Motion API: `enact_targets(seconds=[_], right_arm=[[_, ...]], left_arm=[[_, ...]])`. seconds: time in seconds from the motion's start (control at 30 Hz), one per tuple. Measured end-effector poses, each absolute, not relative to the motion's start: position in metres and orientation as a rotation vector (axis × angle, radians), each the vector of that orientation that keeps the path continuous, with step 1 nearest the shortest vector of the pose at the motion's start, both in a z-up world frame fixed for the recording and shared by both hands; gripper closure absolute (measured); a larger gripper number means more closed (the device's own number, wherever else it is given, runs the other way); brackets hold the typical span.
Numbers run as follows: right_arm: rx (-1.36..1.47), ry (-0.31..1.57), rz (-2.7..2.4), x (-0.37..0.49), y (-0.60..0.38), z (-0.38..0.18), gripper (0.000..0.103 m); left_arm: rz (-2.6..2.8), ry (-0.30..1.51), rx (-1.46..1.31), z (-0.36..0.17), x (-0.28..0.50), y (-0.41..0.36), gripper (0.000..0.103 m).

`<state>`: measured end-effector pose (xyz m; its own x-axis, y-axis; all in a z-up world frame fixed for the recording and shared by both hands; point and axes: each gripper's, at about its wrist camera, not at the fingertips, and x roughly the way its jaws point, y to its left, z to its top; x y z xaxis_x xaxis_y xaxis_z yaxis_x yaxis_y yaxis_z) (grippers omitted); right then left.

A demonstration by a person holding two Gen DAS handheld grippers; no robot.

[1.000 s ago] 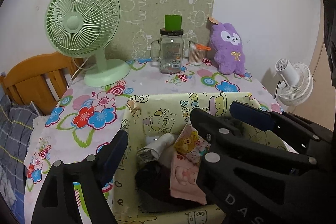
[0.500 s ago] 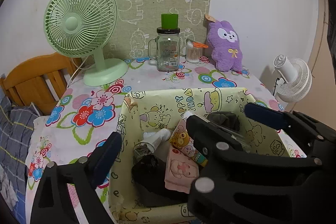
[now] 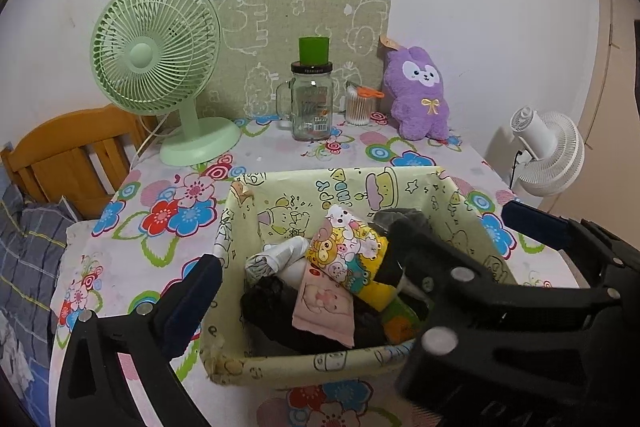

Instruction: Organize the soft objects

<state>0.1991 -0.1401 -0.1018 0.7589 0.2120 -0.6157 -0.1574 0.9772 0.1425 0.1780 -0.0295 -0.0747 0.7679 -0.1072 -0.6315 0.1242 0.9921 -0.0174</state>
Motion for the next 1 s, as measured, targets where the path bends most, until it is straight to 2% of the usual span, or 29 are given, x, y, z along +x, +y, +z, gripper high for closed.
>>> enact_targets(seconds=[1.0], right_arm=[[0.079,0.493,0.091,0.082,-0.175,-0.039,0.005]], left_arm=[[-0.051,0.525,-0.001,-0.021,0.08,-0.01,0.0]])
